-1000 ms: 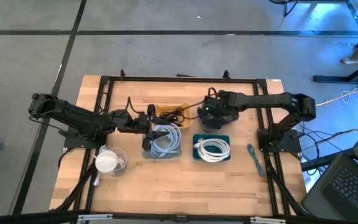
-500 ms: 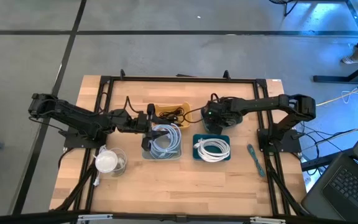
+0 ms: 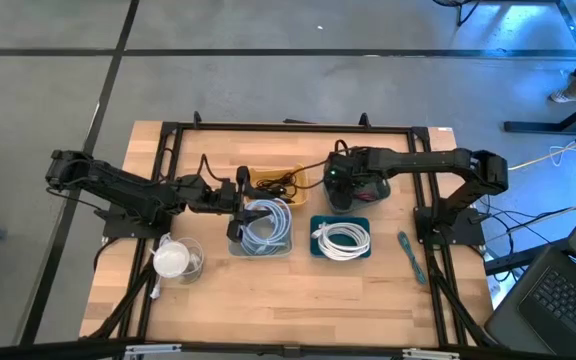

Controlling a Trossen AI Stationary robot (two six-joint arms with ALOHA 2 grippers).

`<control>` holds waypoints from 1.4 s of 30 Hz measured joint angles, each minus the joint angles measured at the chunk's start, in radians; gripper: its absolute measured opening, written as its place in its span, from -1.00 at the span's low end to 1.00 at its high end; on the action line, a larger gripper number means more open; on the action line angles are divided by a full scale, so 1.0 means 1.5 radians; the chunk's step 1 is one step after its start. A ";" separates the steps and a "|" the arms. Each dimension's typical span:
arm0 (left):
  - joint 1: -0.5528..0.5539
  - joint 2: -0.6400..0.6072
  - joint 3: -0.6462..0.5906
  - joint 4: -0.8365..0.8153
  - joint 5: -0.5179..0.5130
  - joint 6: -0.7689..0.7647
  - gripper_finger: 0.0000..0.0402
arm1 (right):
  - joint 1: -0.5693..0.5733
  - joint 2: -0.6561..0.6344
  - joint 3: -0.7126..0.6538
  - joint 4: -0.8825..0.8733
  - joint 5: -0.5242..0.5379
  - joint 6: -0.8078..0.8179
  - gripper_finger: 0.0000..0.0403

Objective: Pick & Place USB Port
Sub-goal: Put the patterned white USB cable into the green bin, then put the patterned blue USB cable into the green bin

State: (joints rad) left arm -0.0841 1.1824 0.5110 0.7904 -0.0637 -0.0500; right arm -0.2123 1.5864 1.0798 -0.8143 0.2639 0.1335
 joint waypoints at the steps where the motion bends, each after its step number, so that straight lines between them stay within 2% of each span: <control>1: 0.000 0.000 0.000 0.000 0.007 0.000 -0.14 | 0.000 0.000 0.005 -0.021 -0.001 0.009 -0.26; 4: 0.000 0.000 0.000 0.000 0.016 0.000 -0.14 | 0.000 0.000 0.008 -0.052 -0.012 0.027 -0.26; 9: 0.000 0.000 0.000 0.000 0.016 -0.001 -0.14 | 0.000 0.000 -0.001 -0.053 -0.073 0.033 -0.26; 14: 0.000 0.000 0.000 0.000 0.016 -0.010 -0.17 | 0.000 0.000 -0.002 -0.055 -0.084 0.030 -0.25; 21: 0.000 0.000 0.000 0.004 0.016 -0.010 -0.23 | -0.004 0.000 -0.009 -0.046 -0.052 0.010 -0.24; 27: 0.000 0.000 0.000 0.005 0.016 -0.010 -0.28 | -0.019 0.000 -0.026 -0.040 -0.075 -0.017 0.00; 33: 0.000 0.000 0.000 0.005 0.016 0.009 -0.30 | -0.019 0.000 -0.019 -0.058 -0.006 -0.048 0.07; 36: 0.000 0.000 0.000 0.005 0.016 0.013 -0.30 | -0.019 0.000 -0.019 -0.063 0.003 -0.040 0.06; 38: 0.000 0.000 0.000 0.005 0.016 0.013 -0.30 | -0.018 0.000 -0.018 -0.105 0.003 -0.041 0.07; 42: 0.000 0.000 0.000 0.005 0.023 0.013 -0.30 | -0.018 0.000 0.002 -0.290 -0.013 0.034 0.05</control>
State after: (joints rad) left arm -0.0845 1.1824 0.5110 0.7972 -0.0293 -0.0301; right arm -0.2399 1.5861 1.0830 -1.2497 0.2438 0.1850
